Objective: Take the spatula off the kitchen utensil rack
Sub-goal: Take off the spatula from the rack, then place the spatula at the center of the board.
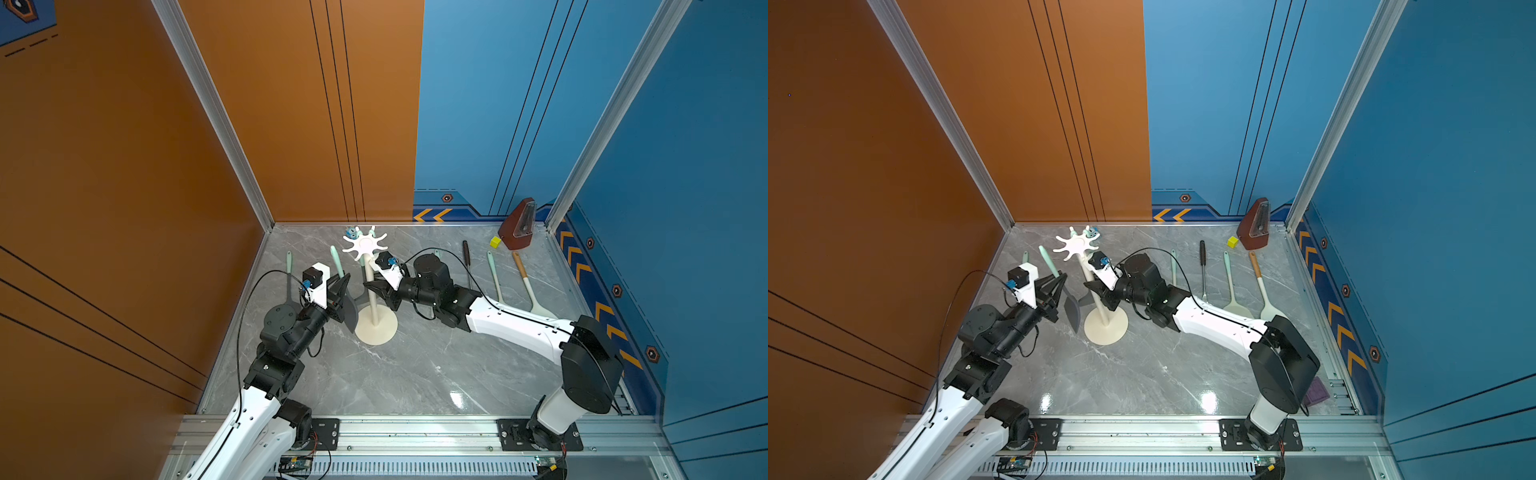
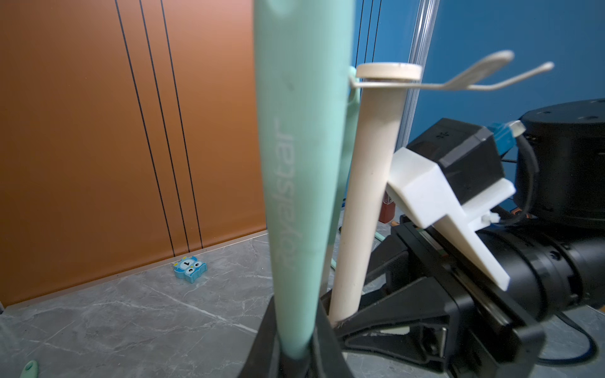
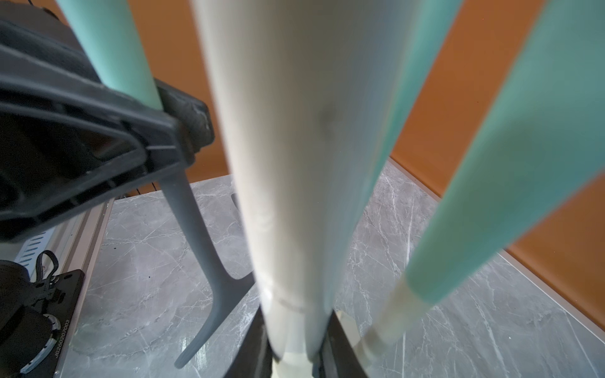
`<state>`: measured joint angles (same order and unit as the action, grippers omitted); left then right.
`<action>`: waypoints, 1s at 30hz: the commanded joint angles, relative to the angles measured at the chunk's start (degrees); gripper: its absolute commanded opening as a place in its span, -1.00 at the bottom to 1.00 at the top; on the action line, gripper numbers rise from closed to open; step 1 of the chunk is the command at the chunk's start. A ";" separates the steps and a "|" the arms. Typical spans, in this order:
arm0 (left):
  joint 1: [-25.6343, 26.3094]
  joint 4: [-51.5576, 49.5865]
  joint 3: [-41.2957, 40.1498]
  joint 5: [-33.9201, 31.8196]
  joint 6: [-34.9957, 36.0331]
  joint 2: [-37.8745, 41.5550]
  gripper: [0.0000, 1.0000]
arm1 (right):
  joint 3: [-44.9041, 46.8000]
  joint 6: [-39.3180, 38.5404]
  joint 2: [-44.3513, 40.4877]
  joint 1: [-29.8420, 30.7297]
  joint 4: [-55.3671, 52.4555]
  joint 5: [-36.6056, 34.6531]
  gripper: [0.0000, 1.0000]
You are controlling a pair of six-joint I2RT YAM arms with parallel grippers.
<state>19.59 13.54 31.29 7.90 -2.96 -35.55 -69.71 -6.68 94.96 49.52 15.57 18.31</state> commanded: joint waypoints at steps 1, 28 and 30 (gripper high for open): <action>0.25 2.05 -0.34 -2.87 0.88 0.83 -1.00 | 0.62 -3.65 -1.44 -0.41 -4.41 -4.05 -1.00; -0.70 -6.60 5.28 -20.92 1.10 -5.78 -1.00 | 1.60 -3.34 -1.45 -0.79 -3.49 -4.57 -1.00; -1.03 -7.49 6.38 -21.86 0.85 -6.95 -1.00 | 1.60 -3.28 -1.35 -0.74 -3.32 -4.56 -1.00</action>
<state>19.27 7.31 34.96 -10.17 -2.37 -41.67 -69.43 -6.85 94.61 49.52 15.40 17.30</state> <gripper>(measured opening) 0.145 0.220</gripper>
